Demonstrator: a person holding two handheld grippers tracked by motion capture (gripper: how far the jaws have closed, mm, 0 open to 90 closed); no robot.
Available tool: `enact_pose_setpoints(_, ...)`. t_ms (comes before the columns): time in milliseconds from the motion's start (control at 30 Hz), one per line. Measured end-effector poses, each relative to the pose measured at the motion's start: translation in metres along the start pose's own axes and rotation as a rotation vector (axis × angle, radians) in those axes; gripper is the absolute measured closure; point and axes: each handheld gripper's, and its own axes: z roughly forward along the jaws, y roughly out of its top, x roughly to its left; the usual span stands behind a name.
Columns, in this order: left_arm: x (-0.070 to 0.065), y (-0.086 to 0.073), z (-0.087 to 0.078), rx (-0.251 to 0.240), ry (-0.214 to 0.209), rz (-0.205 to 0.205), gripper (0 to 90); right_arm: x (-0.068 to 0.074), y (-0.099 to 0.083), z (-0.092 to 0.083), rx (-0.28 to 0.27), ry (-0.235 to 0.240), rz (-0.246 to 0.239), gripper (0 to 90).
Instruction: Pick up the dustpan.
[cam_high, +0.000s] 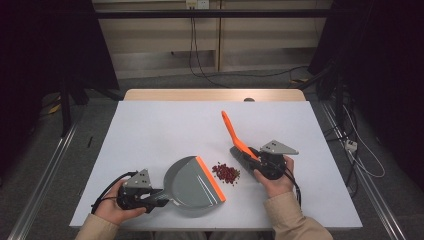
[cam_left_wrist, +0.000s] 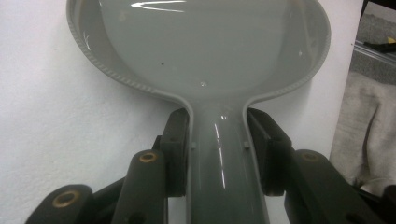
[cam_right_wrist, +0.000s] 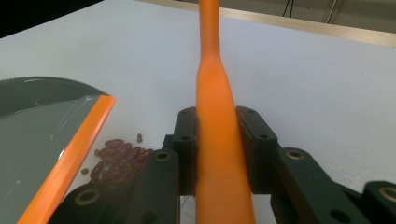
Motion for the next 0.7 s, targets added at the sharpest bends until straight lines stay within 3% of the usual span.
enact_pose_setpoints(33, 0.0001, -0.0003, 0.0012, -0.003, -0.012, -0.001, 62.3, 0.0002, -0.0003, -0.0002, 0.0, -0.008, -0.003, 71.0)
enact_pose_setpoints(267, -0.0004, 0.001, 0.001, -0.005, 0.004, -0.018, 62.2, 0.0048, 0.0007, -0.0012, 0.019, -0.019, -0.039, 70.9)
enact_pose_setpoints(367, -0.001, 0.0013, 0.0037, 0.03, -0.005, -0.011, 62.6, 0.0072, -0.0001, -0.0017, 0.018, -0.023, -0.069, 70.9)
enact_pose_setpoints(533, 0.0003, 0.003, 0.0049, 0.035, -0.01, -0.011, 62.8, 0.0065, -0.001, -0.0042, 0.023, -0.03, -0.075, 71.1)
enact_pose_setpoints(700, 0.0006, 0.0048, 0.0065, 0.036, -0.016, -0.005, 62.8, 0.0057, -0.0011, -0.0056, 0.031, -0.037, -0.05, 71.3)
